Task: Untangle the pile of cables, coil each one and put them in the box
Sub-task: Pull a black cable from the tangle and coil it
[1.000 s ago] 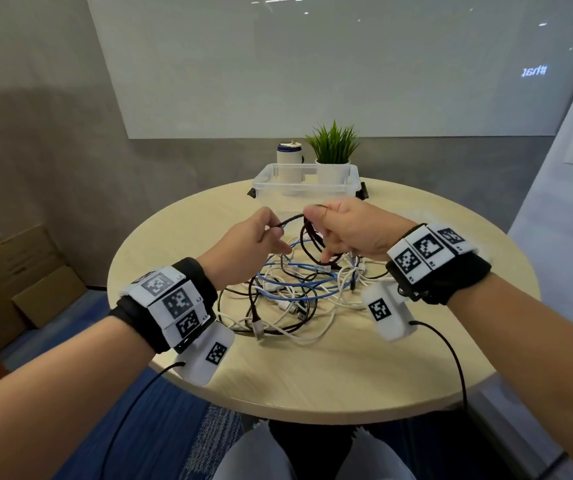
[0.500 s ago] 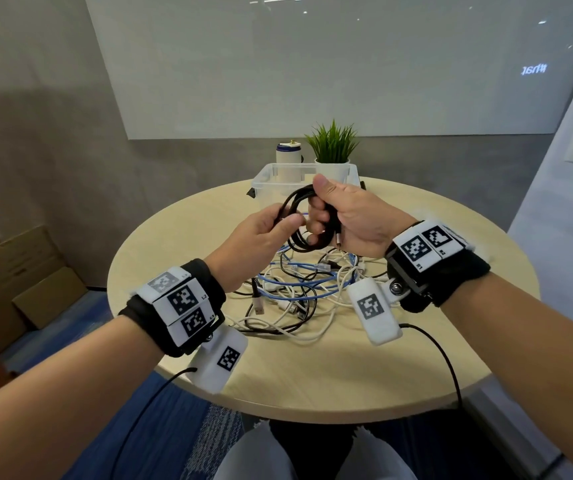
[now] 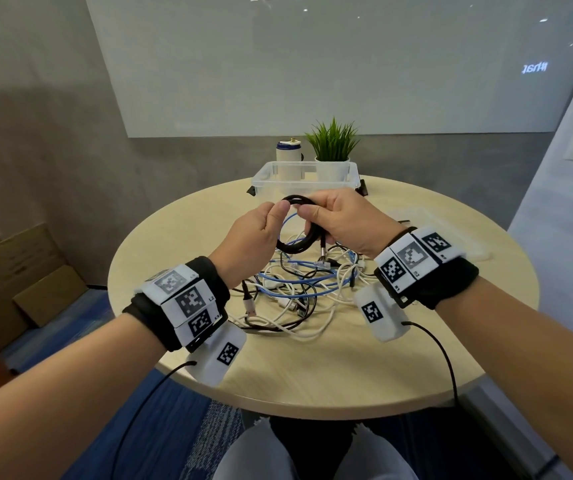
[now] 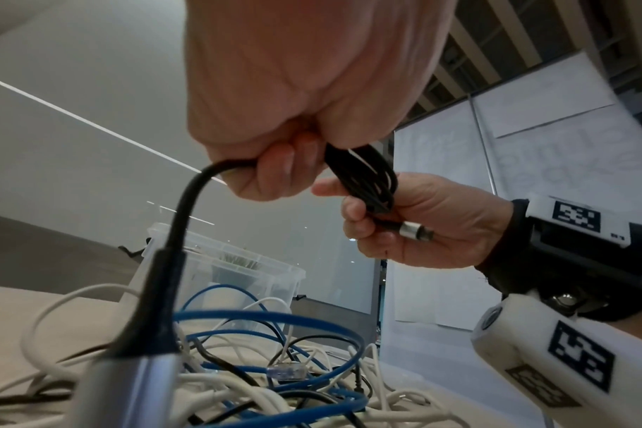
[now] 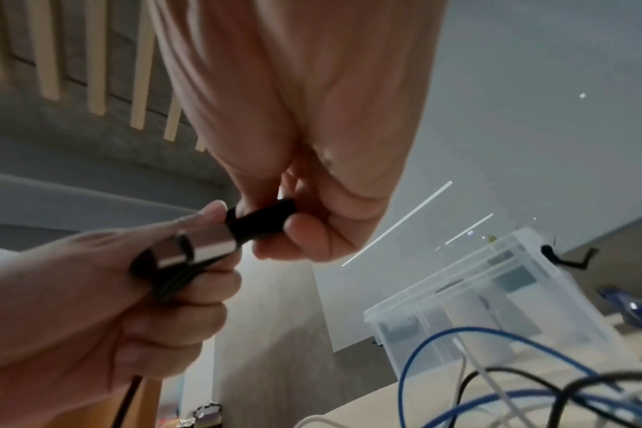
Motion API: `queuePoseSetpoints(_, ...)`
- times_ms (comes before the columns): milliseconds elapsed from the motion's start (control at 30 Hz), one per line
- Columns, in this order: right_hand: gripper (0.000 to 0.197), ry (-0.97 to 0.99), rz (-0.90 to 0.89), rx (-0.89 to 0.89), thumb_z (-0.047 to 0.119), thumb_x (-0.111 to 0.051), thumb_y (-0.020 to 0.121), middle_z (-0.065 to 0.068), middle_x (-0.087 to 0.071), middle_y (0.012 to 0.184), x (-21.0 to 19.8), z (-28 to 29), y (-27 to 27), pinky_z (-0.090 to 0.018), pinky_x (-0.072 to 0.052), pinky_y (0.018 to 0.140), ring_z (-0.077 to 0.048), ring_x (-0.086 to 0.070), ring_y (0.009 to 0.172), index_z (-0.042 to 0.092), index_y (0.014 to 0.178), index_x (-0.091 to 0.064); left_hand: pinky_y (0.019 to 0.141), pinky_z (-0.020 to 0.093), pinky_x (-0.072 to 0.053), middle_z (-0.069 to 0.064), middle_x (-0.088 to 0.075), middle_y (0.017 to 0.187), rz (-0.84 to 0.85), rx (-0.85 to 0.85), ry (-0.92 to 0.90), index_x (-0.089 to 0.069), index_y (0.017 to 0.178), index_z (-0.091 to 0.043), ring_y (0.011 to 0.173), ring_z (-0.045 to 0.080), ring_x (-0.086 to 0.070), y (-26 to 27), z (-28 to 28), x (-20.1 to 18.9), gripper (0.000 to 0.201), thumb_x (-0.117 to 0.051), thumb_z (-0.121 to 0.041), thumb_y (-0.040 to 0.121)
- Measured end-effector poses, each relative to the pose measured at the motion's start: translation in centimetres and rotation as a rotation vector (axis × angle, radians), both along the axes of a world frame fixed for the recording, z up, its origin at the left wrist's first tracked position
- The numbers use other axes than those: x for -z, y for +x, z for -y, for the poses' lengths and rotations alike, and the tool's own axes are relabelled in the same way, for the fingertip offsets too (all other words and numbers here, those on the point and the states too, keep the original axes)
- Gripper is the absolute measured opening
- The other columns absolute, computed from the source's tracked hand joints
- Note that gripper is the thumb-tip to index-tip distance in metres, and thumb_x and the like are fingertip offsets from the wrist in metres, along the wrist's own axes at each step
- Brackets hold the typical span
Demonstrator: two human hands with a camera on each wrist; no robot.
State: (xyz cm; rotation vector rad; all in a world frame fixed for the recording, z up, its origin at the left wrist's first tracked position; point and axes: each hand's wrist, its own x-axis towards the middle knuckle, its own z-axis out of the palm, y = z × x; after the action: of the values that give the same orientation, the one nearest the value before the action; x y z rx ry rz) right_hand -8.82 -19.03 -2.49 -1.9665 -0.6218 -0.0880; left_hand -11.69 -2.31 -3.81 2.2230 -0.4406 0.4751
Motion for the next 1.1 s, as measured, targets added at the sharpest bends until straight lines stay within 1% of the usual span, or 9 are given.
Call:
queuePoseSetpoints(200, 0.027, -0.010, 0.047, 0.108, 0.016, -0.054, 0.096, 0.001, -0.061, 0.057, -0.6, 0.6, 0.3, -0.018, -0.041, 0.044, -0.006, -0.049, 0.043, 0.012, 0.073, -0.068, 0.058, 0.032, -0.033, -0.002, -0.040, 0.068, -0.118, 0.094, -0.232, -0.048, 0.095, -0.012, 0.061, 0.016, -0.036, 0.7, -0.9, 0.6, 0.024, -0.036, -0.031, 0.102)
queuePoseSetpoints(333, 0.022, 0.096, 0.028, 0.185, 0.016, -0.054, 0.096, -0.003, -0.064, 0.064, -0.8, 1.1, 0.9, -0.023, -0.046, 0.050, -0.012, -0.052, 0.052, 0.008, 0.083, -0.069, 0.064, 0.026, -0.046, 0.001, -0.054, 0.072, -0.119, 0.057, -0.086, -0.054, 0.094, -0.009, 0.063, 0.016, -0.051, 0.6, -1.2, 0.7, 0.016, -0.040, -0.014, 0.100)
queuePoseSetpoints(433, 0.023, 0.168, 0.033, 0.199, 0.015, -0.054, 0.096, -0.004, -0.063, 0.065, -1.2, 1.0, 1.0, -0.024, -0.046, 0.051, -0.017, -0.053, 0.057, 0.014, 0.077, -0.067, 0.073, 0.027, -0.047, 0.004, -0.065, 0.077, -0.119, 0.032, 0.021, -0.062, 0.089, -0.009, 0.070, 0.016, -0.057, 0.7, -1.6, 0.8, 0.017, -0.048, -0.015, 0.097)
queuePoseSetpoints(567, 0.022, 0.260, 0.014, 0.173, 0.014, -0.054, 0.096, -0.004, -0.060, 0.067, -1.5, 0.9, 0.8, -0.021, -0.044, 0.047, -0.016, -0.050, 0.054, 0.012, 0.078, -0.066, 0.060, 0.023, -0.043, 0.001, -0.060, 0.067, -0.145, -0.061, 0.199, -0.070, 0.091, -0.015, 0.057, 0.012, -0.048, 0.8, -2.1, 0.8, 0.015, -0.058, -0.023, 0.093)
queuePoseSetpoints(667, 0.022, 0.345, -0.045, 0.107, 0.013, -0.051, 0.097, -0.006, -0.058, 0.068, -1.5, 0.7, 0.6, -0.020, -0.044, 0.044, -0.014, -0.050, 0.052, 0.009, 0.081, -0.065, 0.070, 0.028, -0.056, 0.008, -0.067, 0.070, -0.228, -0.066, 0.054, -0.069, 0.085, -0.008, 0.058, 0.014, -0.059, 1.0, -2.5, 0.9, 0.012, -0.060, -0.014, 0.091)
queuePoseSetpoints(767, 0.020, 0.347, -0.111, 0.047, 0.012, -0.051, 0.097, -0.007, -0.056, 0.069, -1.3, 0.7, 0.5, -0.021, -0.043, 0.042, -0.015, -0.049, 0.054, 0.006, 0.084, -0.065, 0.062, 0.022, -0.058, 0.015, -0.067, 0.077, -0.312, -0.023, -0.267, -0.061, 0.082, -0.004, 0.056, 0.011, -0.065, 1.1, -2.4, 0.8, 0.016, -0.051, -0.004, 0.095)
queuePoseSetpoints(900, 0.019, 0.249, -0.167, -0.023, 0.014, -0.052, 0.097, -0.007, -0.053, 0.071, -0.5, 0.6, 0.5, -0.021, -0.044, 0.042, -0.012, -0.049, 0.050, 0.005, 0.087, -0.065, 0.057, 0.020, -0.056, 0.012, -0.062, 0.069, -0.327, 0.063, -0.684, -0.050, 0.080, -0.005, 0.051, 0.010, -0.064, 0.8, -1.9, 0.1, 0.020, -0.043, -0.001, 0.098)
queuePoseSetpoints(967, 0.018, 0.221, -0.189, -0.031, 0.013, -0.052, 0.096, -0.009, -0.052, 0.072, -0.1, 0.3, 0.4, -0.022, -0.044, 0.042, -0.014, -0.049, 0.050, 0.005, 0.087, -0.065, 0.055, 0.019, -0.055, 0.007, -0.062, 0.065, -0.323, 0.095, -0.770, -0.049, 0.081, -0.005, 0.051, 0.008, -0.062, 0.7, -1.7, -0.2, 0.019, -0.042, -0.002, 0.098)
queuePoseSetpoints(1100, 0.018, 0.174, -0.209, -0.059, 0.012, -0.053, 0.096, -0.016, -0.055, 0.080, 0.3, -0.2, 0.4, -0.023, -0.045, 0.043, -0.023, -0.053, 0.059, 0.007, 0.084, -0.066, 0.060, 0.022, -0.053, 0.006, -0.066, 0.073, -0.393, 0.189, -0.737, -0.054, 0.088, -0.009, 0.062, 0.011, -0.064, 0.2, -1.2, -0.3, 0.016, -0.043, -0.009, 0.100)
